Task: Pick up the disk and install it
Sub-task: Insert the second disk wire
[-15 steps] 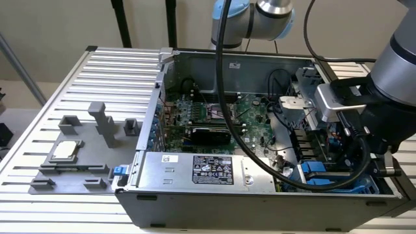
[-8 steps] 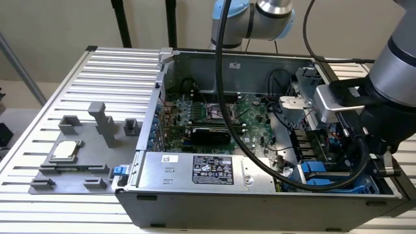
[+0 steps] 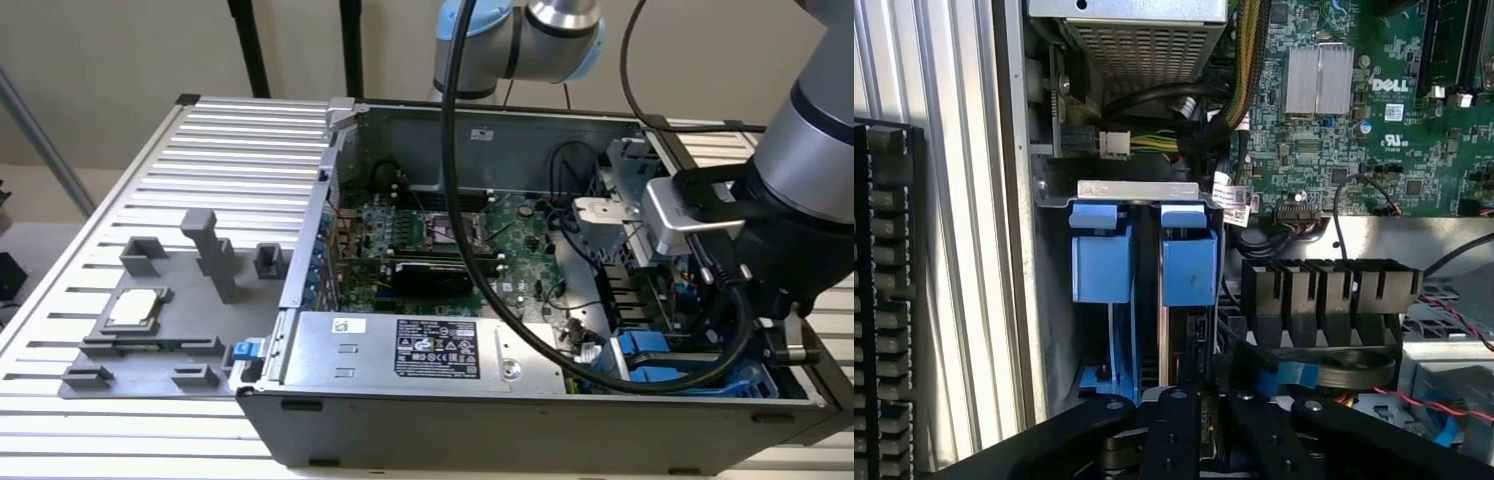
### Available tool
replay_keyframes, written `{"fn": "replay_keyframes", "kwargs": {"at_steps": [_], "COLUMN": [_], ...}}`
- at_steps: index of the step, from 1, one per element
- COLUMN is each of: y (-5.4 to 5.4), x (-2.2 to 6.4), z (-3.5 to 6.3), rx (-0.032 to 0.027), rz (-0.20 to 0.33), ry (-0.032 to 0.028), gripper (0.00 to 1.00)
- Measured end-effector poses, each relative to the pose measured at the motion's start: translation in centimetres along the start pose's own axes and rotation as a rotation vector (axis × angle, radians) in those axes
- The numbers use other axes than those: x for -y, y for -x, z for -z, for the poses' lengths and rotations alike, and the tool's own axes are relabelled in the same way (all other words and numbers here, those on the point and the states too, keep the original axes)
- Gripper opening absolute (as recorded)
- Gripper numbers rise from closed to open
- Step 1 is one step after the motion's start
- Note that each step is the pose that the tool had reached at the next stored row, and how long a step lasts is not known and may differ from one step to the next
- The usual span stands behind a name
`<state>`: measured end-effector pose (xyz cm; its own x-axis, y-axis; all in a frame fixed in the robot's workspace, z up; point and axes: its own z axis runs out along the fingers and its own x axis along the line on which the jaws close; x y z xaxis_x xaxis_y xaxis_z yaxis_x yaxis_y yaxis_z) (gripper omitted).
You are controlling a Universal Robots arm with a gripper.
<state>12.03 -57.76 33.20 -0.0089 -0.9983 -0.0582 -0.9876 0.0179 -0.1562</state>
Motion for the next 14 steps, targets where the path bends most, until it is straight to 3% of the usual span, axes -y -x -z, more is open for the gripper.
{"fn": "replay_keyframes", "kwargs": {"at_steps": [2, 3, 6, 11, 14], "y": [0.0, 0.0, 0.0, 0.1, 0.1], "x": [0.0, 0.02, 0.06, 0.33, 0.35], "z": [-0.01, -0.05, 0.34, 2.09, 2.23], "rx": [-0.0001, 0.001, 0.0002, -0.0002, 0.0], "rz": [0.0, 0.0, 0.0, 0.0, 0.0], "ry": [-0.0001, -0.0007, 0.0, 0.0, 0.0], "gripper": [0.0, 1.0, 1.0, 1.0, 1.0]}}
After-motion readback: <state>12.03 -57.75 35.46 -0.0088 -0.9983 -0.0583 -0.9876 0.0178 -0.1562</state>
